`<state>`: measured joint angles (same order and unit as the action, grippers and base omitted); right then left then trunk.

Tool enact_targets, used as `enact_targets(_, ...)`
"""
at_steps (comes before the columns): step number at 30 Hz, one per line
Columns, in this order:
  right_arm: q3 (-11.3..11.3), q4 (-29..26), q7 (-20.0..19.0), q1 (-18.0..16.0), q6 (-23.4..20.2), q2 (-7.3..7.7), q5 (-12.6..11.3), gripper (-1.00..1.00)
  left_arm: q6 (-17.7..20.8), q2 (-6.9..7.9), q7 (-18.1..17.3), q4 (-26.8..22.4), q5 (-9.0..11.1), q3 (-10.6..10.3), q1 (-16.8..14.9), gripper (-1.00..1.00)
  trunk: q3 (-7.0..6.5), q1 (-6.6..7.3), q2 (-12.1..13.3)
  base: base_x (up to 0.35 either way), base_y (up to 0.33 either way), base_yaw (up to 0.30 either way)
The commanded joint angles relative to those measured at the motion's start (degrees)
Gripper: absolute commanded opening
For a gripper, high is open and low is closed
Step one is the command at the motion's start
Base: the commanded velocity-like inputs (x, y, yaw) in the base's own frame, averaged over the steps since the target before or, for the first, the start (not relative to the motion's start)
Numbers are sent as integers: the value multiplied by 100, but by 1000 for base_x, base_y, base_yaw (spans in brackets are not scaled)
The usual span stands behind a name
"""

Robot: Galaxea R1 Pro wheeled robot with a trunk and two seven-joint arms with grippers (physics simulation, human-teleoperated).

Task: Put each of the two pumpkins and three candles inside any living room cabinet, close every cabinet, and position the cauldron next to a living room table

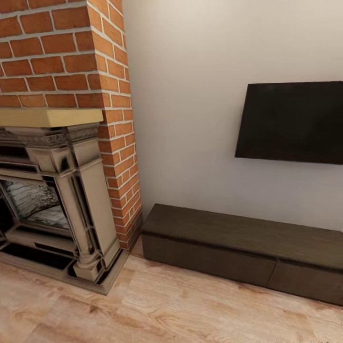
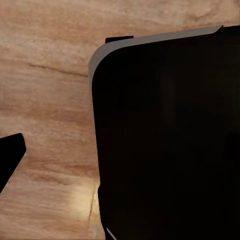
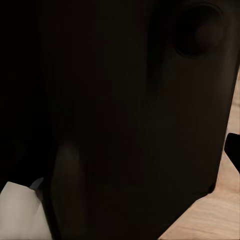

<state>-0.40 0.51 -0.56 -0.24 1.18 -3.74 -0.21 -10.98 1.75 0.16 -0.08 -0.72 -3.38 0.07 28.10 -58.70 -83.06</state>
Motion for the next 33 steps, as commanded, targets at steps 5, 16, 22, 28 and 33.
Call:
enact_targets(5, -4, 9, -5, -3, 14, -1, -5, 100, -61, 1, 2, -1, -9, -32, 1, 100, 3, -3, -2, 253, 197, -297)
enact_targets(16, -4, 18, -6, -4, 9, -1, -4, 100, -224, 1, 2, 10, -16, -32, 1, 100, 3, -3, -2, 259, 42, -297)
enact_targets(22, -4, 15, -6, -3, 9, -3, 3, 100, -230, 1, 2, 4, -16, -37, 1, 100, 3, -3, -2, 242, 2, -297)
enact_targets(28, 2, 13, -6, -6, 6, -4, 4, 100, -232, 1, 2, 0, -16, -40, 1, 100, 3, -3, -2, 206, -65, -297)
enact_targets(33, 2, 12, -6, -6, 5, -7, 3, 100, -235, 1, 2, 0, -15, -40, 1, 100, 3, -3, -2, 148, -106, -297)
